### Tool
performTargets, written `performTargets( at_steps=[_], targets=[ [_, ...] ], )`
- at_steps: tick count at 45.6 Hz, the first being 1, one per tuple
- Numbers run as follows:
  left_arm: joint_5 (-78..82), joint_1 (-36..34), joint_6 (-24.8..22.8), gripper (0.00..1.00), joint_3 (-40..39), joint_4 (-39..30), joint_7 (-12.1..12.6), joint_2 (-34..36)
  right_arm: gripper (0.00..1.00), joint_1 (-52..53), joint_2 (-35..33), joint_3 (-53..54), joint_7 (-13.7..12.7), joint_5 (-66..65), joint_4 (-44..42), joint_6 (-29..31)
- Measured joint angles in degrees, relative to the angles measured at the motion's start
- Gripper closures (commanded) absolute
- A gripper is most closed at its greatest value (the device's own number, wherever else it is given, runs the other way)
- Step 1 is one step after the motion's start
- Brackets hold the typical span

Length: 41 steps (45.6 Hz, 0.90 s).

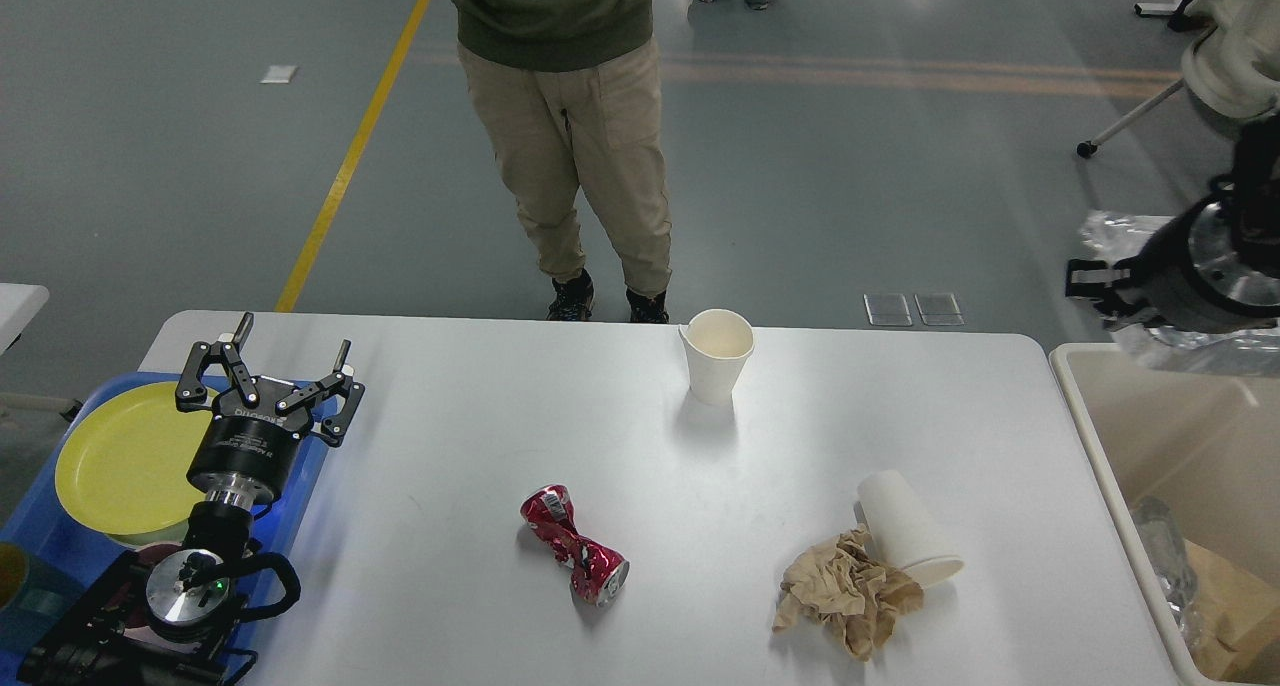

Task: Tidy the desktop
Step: 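Lift the foil tray and carry it over the white bin, then lower the foil tray into the bin and release it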

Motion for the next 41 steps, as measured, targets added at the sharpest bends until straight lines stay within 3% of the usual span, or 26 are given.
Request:
performTargets(
  at_steps=[11,22,29,41],
  targets=[
    [0.00,0.00,0.00,0.04,0.00,0.00,0.00,0.00,1.00,-21.48,-10.21,0.07,-0.10,-0.53,-21.18,-1.90],
    [0.00,0.00,0.00,0.04,0.00,0.00,0.01,0.00,1.00,-51.69,-15.35,17.21,-0.59,1.19,-45.40,-2.60],
    [0.00,0.00,0.02,0.04,0.00,0.00,0.01,0.00,1.00,-68.67,-13.40,26.41,-0.34,1.21,-60.43,-2.92],
    [0.00,-0.02,0.04,0.04,0.00,0.00,0.00,0.00,1.00,-90.52,-1.33,35.47,0.08,1.28,-85.45,-4.19]
  ],
)
